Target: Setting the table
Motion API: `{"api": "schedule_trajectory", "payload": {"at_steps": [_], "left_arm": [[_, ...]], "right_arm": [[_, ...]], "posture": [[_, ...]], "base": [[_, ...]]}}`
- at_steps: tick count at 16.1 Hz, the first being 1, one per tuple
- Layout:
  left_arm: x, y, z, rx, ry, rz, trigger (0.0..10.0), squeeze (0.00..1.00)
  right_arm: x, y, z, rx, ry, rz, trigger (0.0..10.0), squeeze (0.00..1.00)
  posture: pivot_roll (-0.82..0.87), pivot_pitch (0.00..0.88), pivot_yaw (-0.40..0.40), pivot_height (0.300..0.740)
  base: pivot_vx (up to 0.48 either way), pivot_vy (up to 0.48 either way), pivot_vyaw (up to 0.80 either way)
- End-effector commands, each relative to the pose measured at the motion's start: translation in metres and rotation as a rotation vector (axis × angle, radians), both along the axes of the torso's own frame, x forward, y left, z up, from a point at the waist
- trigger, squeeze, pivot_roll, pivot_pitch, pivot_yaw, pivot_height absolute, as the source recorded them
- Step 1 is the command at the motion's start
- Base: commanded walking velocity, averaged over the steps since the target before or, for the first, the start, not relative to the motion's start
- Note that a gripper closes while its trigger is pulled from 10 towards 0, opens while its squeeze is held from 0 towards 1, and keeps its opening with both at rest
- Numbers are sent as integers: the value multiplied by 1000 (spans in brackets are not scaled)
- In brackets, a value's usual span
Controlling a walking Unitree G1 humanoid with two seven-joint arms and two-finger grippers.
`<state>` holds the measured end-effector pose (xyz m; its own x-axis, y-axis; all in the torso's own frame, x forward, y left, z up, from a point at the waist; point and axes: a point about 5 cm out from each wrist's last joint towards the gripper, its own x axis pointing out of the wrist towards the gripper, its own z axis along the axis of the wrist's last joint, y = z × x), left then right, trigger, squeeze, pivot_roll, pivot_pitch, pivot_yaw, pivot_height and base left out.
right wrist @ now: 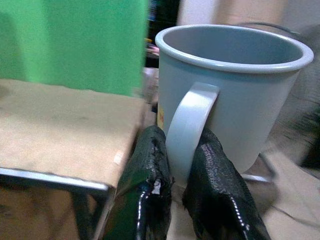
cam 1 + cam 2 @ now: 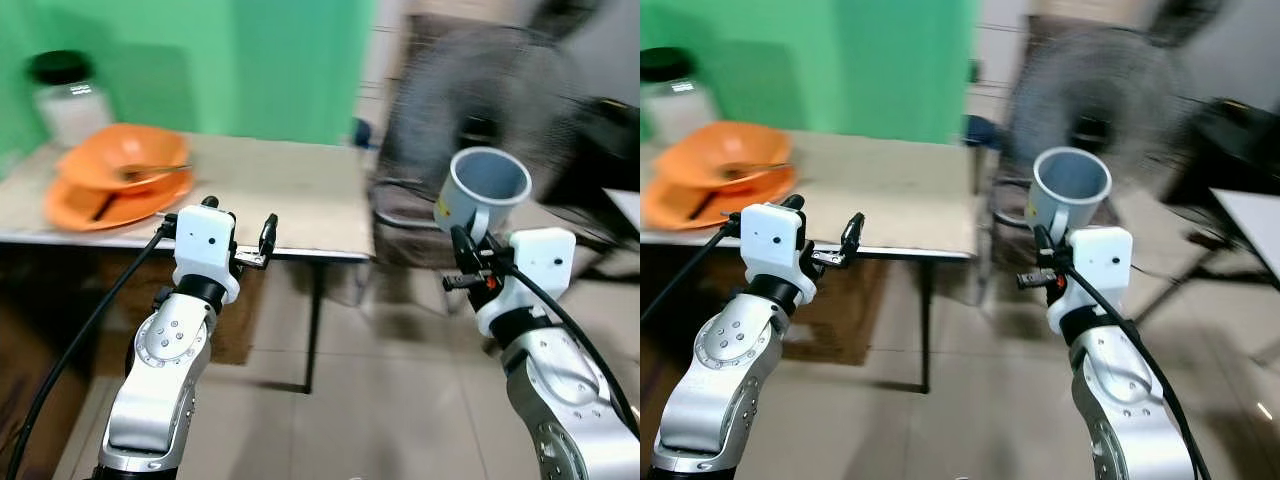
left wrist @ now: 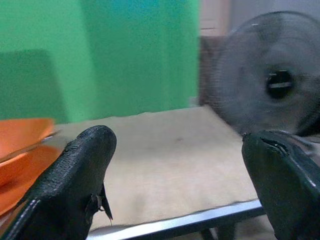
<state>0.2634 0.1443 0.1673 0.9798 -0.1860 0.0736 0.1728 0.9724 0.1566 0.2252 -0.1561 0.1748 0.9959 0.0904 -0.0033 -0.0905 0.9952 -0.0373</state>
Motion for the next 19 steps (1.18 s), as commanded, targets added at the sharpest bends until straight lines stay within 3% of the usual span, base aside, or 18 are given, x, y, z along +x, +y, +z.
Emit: {"api": "schedule_trajectory", "payload": {"at_steps": [1, 4, 7, 11, 13, 15, 16, 19], "left_arm": [[0, 1, 0, 8, 3, 4, 10000, 0], [3, 4, 0, 49, 2, 32, 10000, 0], [4, 7, -2, 23, 25, 49, 10000, 0], [4, 5, -3, 25, 28, 27, 10000, 0], [5, 4, -3, 64, 17, 17, 10000, 0], [6, 3, -3, 63, 27, 12, 10000, 0], [6, 2, -5, 33, 37, 7, 10000, 0], [7, 2, -5, 50, 40, 0, 10000, 0]], "right_arm": [[0, -5, 1, 10, 2, -35, 10000, 0], [-1, -11, -2, 20, 18, -76, 10000, 0], [-3, -11, -4, 7, 25, -74, 10000, 0], [-5, -11, -6, -4, 39, -75, 10000, 0], [-6, -11, -7, 5, 49, -84, 10000, 0], [-7, -12, -8, 14, 61, -97, 10000, 0], [-7, -13, -9, 21, 64, -107, 10000, 0], [-8, -14, -9, 26, 65, -120, 10000, 0]], "posture": [[68, 0, -88, 740], [66, 0, -84, 740], [62, 0, -80, 740], [57, 0, -77, 740], [52, 0, -72, 740], [49, 0, -69, 740], [45, 0, -64, 740], [42, 0, -60, 740]], "base": [[0, 465, -800], [0, -160, -777], [0, -160, -158], [0, 480, 0], [0, 0, 0], [0, -480, -747], [0, 398, -800], [0, 480, -800]]}}
